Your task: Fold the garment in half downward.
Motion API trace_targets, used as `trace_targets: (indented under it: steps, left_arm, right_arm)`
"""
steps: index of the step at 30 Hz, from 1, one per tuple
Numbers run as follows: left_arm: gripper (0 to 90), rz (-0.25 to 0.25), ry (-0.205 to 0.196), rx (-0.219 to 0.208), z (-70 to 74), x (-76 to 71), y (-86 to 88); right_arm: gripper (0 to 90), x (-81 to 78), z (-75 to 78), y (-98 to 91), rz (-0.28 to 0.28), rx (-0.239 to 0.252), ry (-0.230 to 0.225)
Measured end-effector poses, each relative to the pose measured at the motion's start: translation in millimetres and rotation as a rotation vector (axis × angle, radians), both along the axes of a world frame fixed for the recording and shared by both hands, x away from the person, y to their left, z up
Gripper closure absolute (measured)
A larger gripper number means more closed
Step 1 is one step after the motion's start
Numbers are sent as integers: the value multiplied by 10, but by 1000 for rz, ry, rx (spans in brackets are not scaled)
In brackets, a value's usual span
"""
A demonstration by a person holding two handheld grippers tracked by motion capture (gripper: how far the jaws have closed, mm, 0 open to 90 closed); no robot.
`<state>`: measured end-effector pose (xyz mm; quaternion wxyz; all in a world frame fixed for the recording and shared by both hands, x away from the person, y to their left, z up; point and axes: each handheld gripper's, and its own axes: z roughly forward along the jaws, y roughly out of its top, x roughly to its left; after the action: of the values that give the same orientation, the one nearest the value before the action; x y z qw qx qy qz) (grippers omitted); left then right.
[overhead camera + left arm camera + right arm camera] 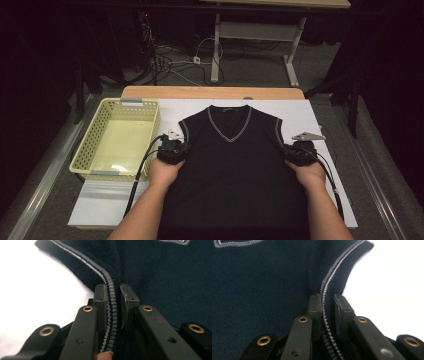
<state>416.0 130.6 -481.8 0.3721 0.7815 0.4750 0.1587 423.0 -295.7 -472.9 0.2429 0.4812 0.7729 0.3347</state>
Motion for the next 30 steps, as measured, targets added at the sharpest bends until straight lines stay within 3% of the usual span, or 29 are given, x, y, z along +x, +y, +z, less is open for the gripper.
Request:
trace_targets:
  steps: [5, 8, 11, 13, 16, 19, 20, 21, 22, 23, 26, 27, 30]
  left_arm:
    - [762, 46, -21, 5, 90, -61, 33]
    - [763, 32, -57, 4, 189, -141, 37]
    - [761, 18, -106, 31, 268, -316, 7]
    - [760, -3, -126, 27, 301, -431, -3]
    - [760, -39, -159, 28, 369, -608, 13]
    - [760, -72, -181, 0, 424, -805, 71]
    - [760, -89, -194, -11, 435, -933, 123]
    - [760, -89, -194, -11, 435, -933, 123]
    - [760, -104, -189, -27, 423, -1047, 185]
    - [759, -104, -189, -27, 423, -1047, 185]
    - [758, -136, -181, -32, 363, -1231, 260]
    - [755, -171, -172, -20, 309, -1357, 293]
    - [754, -201, -166, -19, 260, -1481, 329]
  right_arm:
    - [794, -104, 133, -59, -19, 22, -73]
    - [797, -209, 266, -91, -7, 17, -121]
    - [797, -351, 373, -133, 6, 60, -156]
    - [797, -469, 412, -140, 17, 75, -177]
    - [796, -665, 440, -149, 29, 80, -204]
    - [797, -880, 451, -146, 48, 57, -228]
    - [796, -1019, 445, -150, 59, 55, -239]
    - [796, -1019, 445, -150, 59, 55, -239]
    - [796, -1151, 440, -155, 68, 53, -250]
    - [796, -1151, 440, -155, 68, 53, -250]
    - [795, -1337, 432, -168, 79, 51, -257]
    - [793, -1452, 398, -169, 87, 46, -253]
    - [793, -1599, 286, -158, 100, 27, -224]
